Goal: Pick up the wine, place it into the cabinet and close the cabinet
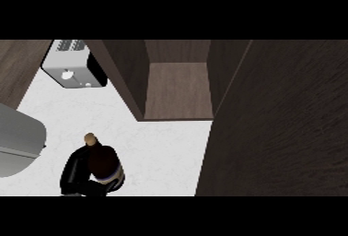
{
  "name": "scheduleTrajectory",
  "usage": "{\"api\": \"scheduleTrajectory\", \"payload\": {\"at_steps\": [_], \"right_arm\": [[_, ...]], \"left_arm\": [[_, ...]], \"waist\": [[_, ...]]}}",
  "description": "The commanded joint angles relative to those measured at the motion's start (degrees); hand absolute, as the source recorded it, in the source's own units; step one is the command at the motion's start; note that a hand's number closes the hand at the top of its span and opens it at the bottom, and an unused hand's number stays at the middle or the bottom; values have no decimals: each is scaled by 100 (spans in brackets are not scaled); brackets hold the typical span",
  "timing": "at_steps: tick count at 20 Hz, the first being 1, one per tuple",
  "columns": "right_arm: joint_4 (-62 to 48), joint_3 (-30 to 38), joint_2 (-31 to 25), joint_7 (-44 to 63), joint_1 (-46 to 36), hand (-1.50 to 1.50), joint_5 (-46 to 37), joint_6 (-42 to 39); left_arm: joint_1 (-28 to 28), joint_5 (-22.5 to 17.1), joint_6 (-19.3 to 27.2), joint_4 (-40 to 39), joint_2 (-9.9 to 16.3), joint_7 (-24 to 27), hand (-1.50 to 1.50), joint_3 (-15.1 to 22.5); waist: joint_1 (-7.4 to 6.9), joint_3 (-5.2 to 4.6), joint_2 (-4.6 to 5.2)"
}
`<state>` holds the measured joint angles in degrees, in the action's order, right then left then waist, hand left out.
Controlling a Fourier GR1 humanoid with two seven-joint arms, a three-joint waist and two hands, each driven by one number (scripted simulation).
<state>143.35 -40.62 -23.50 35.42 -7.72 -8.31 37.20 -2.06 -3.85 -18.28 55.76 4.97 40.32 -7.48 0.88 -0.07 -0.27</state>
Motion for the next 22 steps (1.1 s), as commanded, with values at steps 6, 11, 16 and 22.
{"api": "scheduleTrajectory", "payload": {"at_steps": [6,11,16,22], "right_arm": [[1065,29,-349,274,311,-150,-525,19],[769,-371,-256,-311,632,-150,-712,211],[1039,-43,-559,-288,724,-150,-373,90],[1114,168,-696,-176,589,-150,-190,123]], "left_arm": [[294,-197,-401,956,-221,-580,150,428],[504,-217,-103,1769,-431,-1121,150,730],[522,-478,284,2310,-494,-1651,150,1289],[507,-482,1384,3031,-496,-1935,150,2193]], "waist": [[-40,5,-11],[-46,9,-12],[-39,8,-6],[-29,3,-9]]}}
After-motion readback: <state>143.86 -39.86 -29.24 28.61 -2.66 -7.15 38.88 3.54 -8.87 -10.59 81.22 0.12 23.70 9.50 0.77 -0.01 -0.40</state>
